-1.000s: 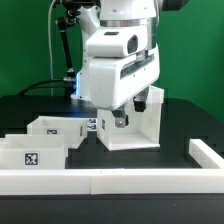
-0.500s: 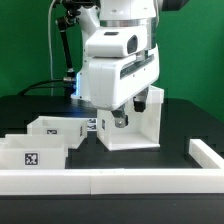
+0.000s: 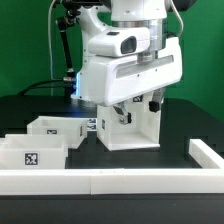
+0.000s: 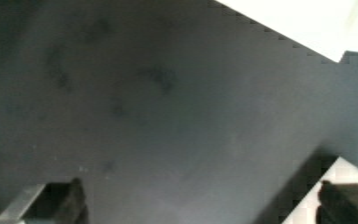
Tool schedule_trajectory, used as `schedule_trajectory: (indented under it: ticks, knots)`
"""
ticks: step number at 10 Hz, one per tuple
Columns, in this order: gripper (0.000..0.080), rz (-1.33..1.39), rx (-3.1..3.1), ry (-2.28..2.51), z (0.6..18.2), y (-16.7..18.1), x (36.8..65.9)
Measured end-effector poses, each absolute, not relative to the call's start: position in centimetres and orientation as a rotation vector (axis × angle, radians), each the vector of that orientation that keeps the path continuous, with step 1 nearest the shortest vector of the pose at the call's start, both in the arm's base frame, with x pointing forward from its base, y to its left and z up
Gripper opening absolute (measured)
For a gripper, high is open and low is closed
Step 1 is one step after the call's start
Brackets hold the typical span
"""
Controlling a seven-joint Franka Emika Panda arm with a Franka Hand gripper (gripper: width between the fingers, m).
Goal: Assemble drawer
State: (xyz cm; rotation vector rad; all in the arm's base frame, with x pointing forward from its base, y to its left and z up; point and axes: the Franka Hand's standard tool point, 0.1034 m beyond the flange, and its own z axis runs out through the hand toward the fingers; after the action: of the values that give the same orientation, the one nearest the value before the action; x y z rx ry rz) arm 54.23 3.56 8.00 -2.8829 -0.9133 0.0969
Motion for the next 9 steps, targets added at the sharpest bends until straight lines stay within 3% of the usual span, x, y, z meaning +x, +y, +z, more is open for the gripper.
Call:
schedule_trajectory:
  ticks: [4,9]
  knots:
    - [0.0650,0.078,-2.997,-0.531,8.5,4.2,53.9]
    - [0.0650,-0.028,-3.039,-0.534,13.8,6.9,49.7]
